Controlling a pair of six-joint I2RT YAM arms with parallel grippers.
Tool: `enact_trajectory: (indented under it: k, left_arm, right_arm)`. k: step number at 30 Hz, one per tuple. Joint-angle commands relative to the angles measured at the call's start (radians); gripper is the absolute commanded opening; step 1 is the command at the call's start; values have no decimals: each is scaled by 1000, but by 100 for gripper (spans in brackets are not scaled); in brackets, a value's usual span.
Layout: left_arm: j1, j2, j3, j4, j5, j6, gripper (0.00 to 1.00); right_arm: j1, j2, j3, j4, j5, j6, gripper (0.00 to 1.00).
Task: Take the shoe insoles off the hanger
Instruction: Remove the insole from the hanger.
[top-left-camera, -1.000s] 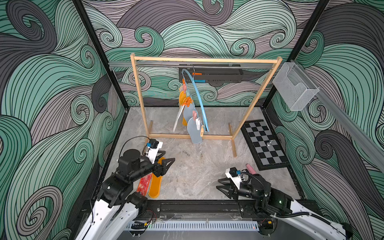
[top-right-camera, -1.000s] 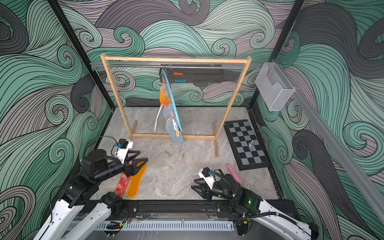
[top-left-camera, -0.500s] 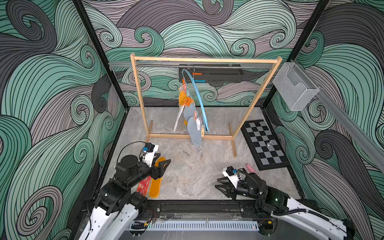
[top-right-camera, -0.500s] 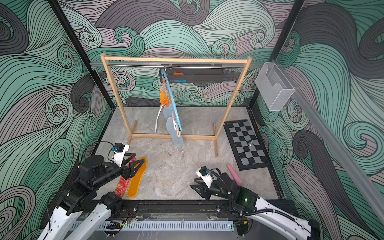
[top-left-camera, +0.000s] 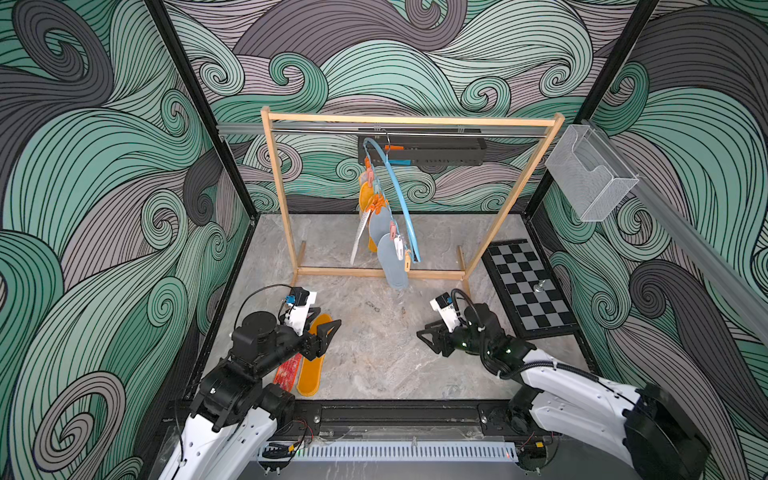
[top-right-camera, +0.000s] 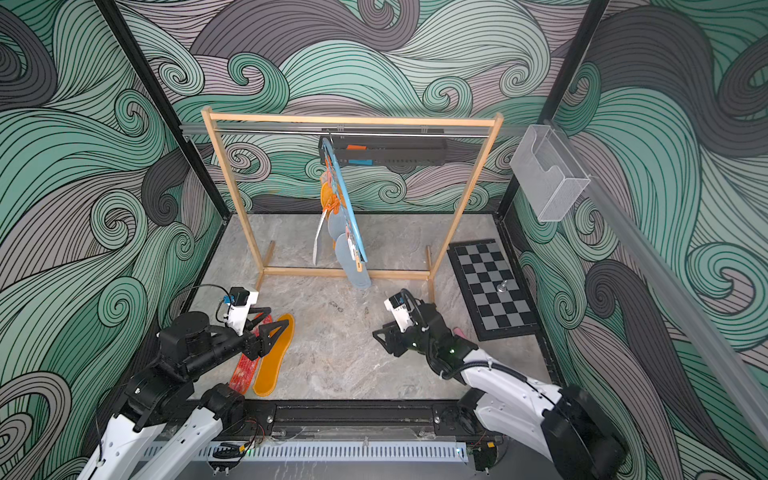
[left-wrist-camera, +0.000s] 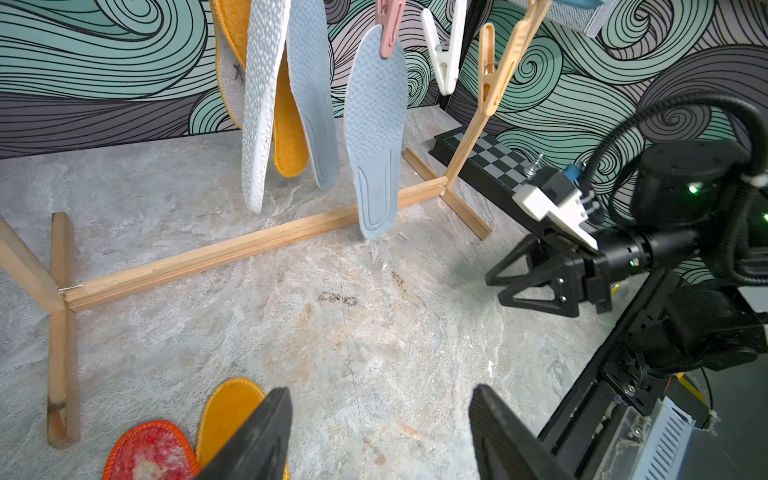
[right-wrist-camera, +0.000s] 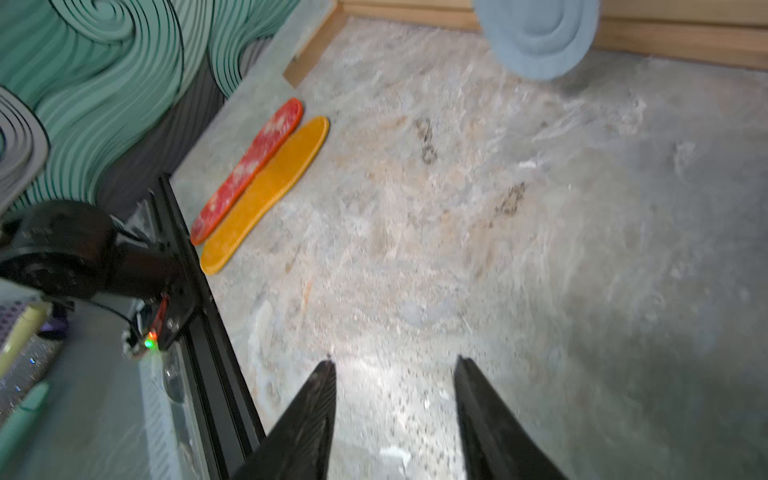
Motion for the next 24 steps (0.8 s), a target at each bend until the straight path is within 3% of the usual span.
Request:
enact_trajectory:
  k: [1, 5, 14, 24]
  left_arm:
    - [-9, -10, 0, -2, -15, 2, 68]
    - [-10, 6, 2, -3, -21, 1, 68]
    - [-18, 10, 0, -4, -20, 2, 67]
    - [-22, 17, -1, -6, -19, 2, 67]
  right_arm:
    - [-57, 112, 116, 156, -127, -12, 59]
    - [-138, 239, 221, 278, -237, -22, 64]
    - [-212, 455, 490, 290, -472, -169, 65]
    - [-221, 633, 676, 256, -549, -232, 64]
